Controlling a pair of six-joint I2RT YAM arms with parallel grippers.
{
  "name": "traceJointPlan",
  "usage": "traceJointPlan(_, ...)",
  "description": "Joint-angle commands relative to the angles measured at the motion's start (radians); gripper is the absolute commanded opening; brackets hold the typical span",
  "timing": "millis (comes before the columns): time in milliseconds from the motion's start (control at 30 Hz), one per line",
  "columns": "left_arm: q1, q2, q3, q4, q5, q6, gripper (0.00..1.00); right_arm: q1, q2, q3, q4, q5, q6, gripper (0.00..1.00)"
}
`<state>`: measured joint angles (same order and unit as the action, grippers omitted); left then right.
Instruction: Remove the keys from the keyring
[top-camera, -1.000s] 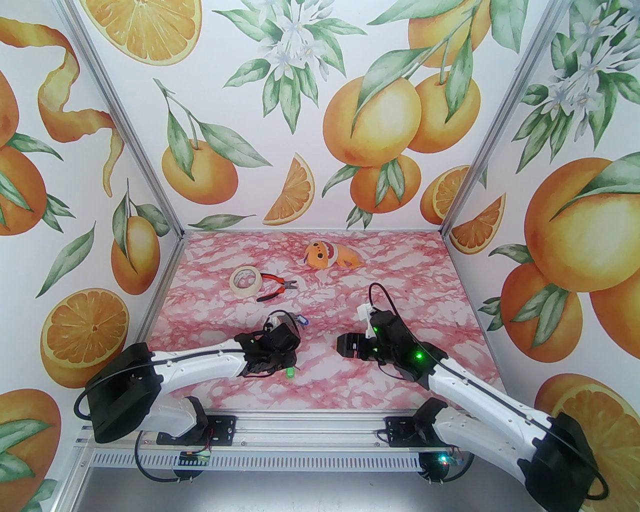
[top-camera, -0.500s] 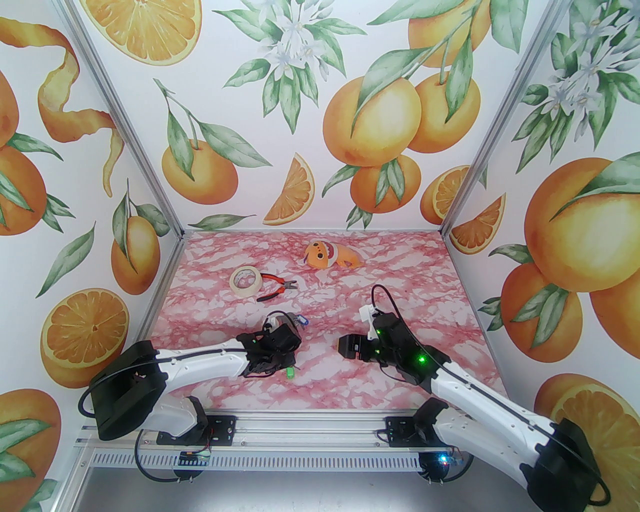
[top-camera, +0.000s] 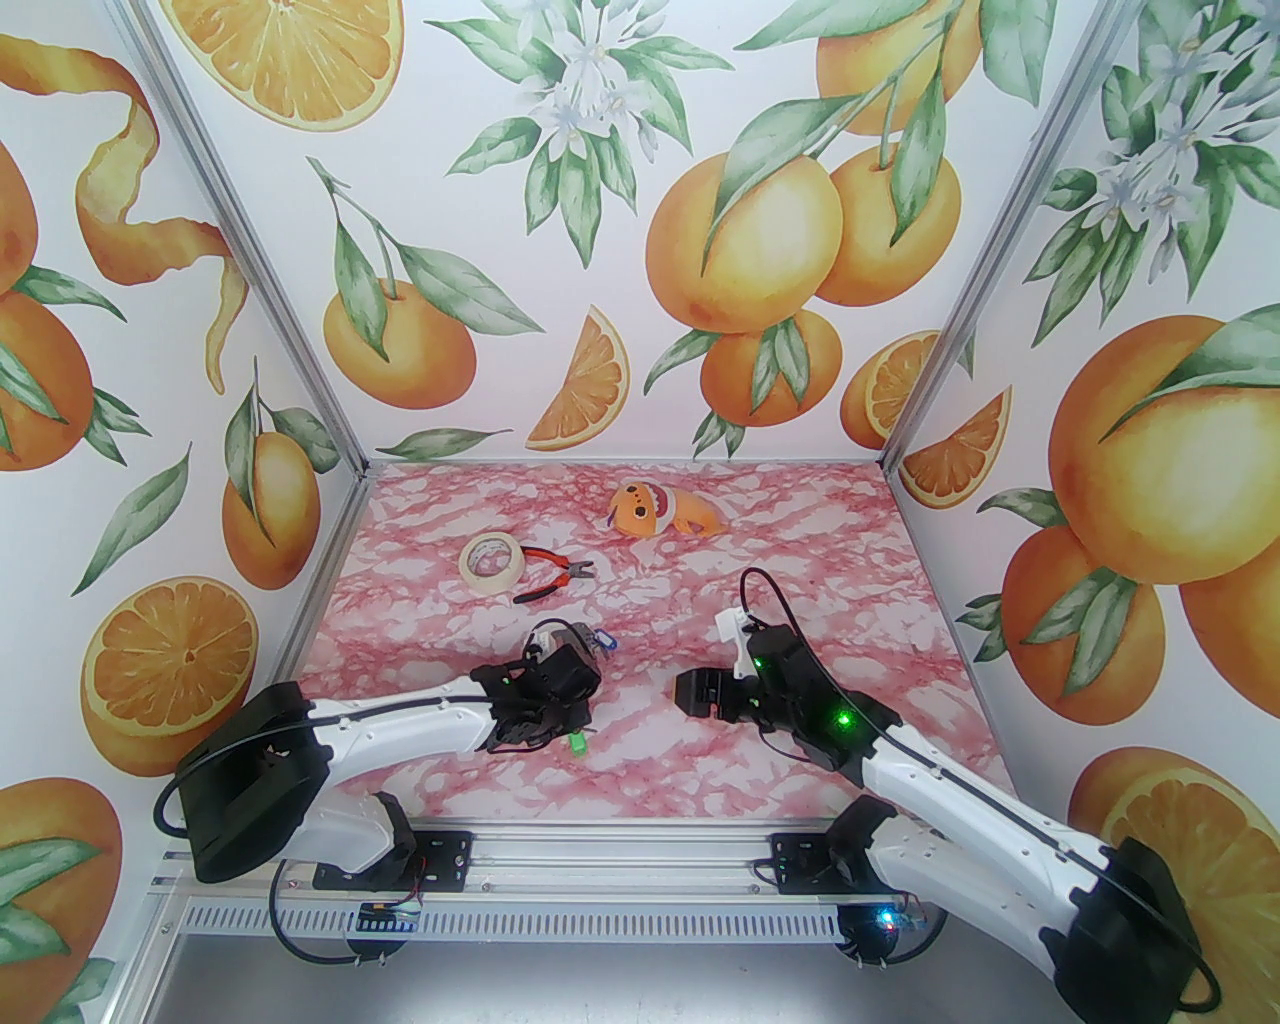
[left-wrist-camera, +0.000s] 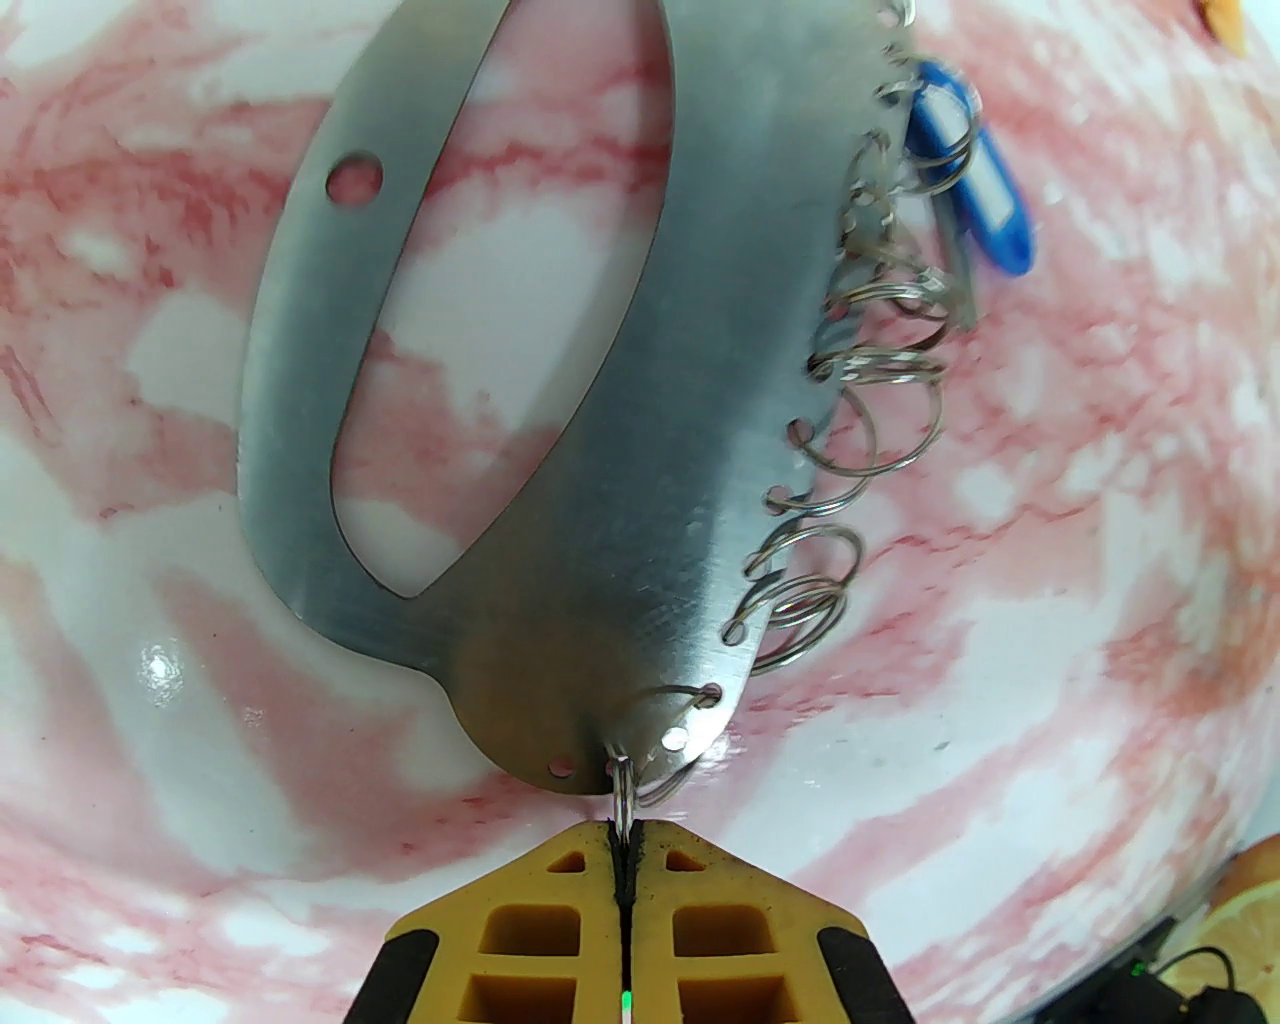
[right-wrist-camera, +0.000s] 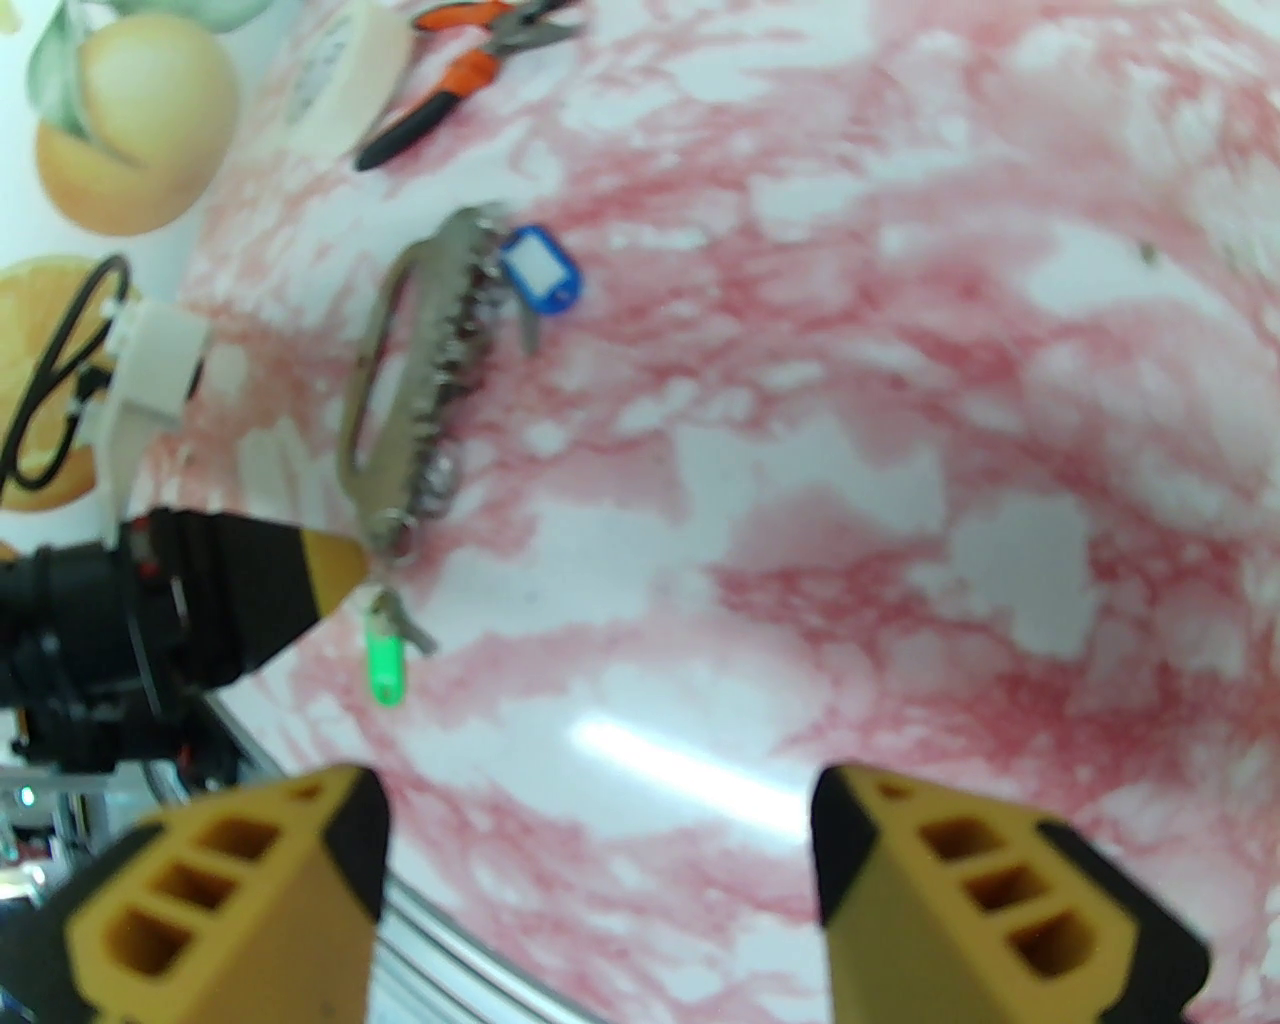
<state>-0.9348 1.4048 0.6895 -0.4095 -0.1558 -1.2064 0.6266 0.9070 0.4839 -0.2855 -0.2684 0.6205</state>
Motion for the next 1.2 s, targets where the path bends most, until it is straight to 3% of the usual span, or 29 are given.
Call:
traceJointPlan(0, 0.009, -0.07, 0.061, -0.034, -0.01, -0.047, 0.03, -0.005, -0.034, 0.009, 0.1, -0.087, -0.085, 0.73)
traceJointPlan(167, 0.031, -0.116, 0.156, -0.096, 0.013, -0.056, 0.0, 0.012, -0.084, 0.011, 0.216, -0.153, -0.198, 0.66)
traceJointPlan(333, 0.053, -0.118, 0.303, -0.184, 0.019, -0.047, 0.0, 0.064, -0.116, 0.039, 0.289, -0.194, -0.379, 0.66)
traceJointPlan(533, 0.062, -0.104, 0.452, -0.214, 0.042, -0.093, 0.0, 0.137, -0.133, 0.044, 0.381, -0.006, -0.662, 0.63)
traceJointPlan(700, 0.063, -0.071, 0.556, -0.234, 0.048, -0.114, 0.0, 0.206, -0.059, 0.068, 0.481, 0.114, -0.907, 0.6)
traceJointPlan(900, 0.056, -0.049, 0.614, -0.222, 0.065, -0.148, 0.0, 0.247, 0.042, 0.082, 0.646, 0.236, -1.045, 0.52)
traceJointPlan(1000, 0.052, -0.055, 0.614, -0.203, 0.065, -0.169, 0.0, 0.247, 0.092, 0.059, 0.785, 0.3, -1.064, 0.5)
traceJointPlan(1167, 0.045, -0.061, 0.629, -0.198, 0.064, -0.187, 0.0, 0.248, 0.145, 0.065, 0.87, 0.336, -1.065, 0.43)
